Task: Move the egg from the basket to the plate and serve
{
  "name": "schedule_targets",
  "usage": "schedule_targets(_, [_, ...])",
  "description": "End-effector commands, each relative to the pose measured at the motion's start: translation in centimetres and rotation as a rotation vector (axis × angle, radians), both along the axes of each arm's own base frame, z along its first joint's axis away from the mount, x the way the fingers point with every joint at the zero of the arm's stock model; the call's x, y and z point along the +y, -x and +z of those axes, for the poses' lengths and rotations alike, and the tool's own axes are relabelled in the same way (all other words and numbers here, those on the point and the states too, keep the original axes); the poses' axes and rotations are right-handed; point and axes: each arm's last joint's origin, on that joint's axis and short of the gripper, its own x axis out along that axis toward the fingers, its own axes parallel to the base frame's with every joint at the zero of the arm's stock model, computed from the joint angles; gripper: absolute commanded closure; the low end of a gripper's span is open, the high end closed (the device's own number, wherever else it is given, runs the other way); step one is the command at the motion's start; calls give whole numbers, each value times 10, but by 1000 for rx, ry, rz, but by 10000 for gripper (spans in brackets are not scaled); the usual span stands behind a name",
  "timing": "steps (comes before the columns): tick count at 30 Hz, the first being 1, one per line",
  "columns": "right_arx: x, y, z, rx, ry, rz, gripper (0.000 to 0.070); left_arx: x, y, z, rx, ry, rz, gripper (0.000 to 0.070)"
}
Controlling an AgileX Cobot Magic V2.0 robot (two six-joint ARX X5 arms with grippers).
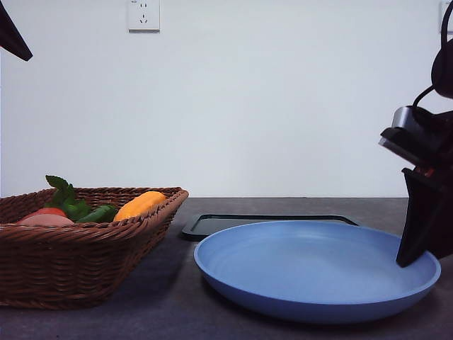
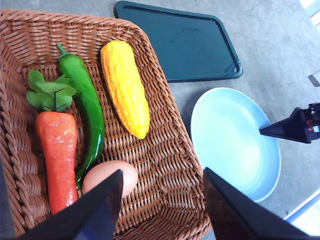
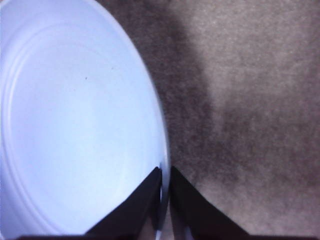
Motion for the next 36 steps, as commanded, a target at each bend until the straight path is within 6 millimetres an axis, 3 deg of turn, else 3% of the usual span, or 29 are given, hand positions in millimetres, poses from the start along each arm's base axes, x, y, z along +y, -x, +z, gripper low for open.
schedule_targets(1, [0, -1, 5, -15, 2, 1, 700, -1, -2, 5, -14, 5, -5, 349])
schedule_targets(5, [-6, 6, 16, -35, 1, -13, 700, -4, -2, 4, 19, 15, -14, 243])
schedule_targets(9, [-13, 15, 27, -61, 21, -23, 700, -11, -3, 1, 85, -37, -71, 242])
schedule_targets(13, [-20, 23, 37, -99, 62, -41, 700, -21, -9, 4, 133, -218, -114, 244])
schedule_targets(21, [-28, 32, 50, -164, 64, -60, 700, -60, -39, 13, 245, -457, -192, 259])
schedule_targets(29, [-28, 33, 52, -177, 66, -56, 700, -97, -69, -12, 423, -529, -174, 275])
schedule_targets(36, [-28, 33, 52, -187, 72, -43, 700, -117, -72, -34, 313, -839, -419, 274])
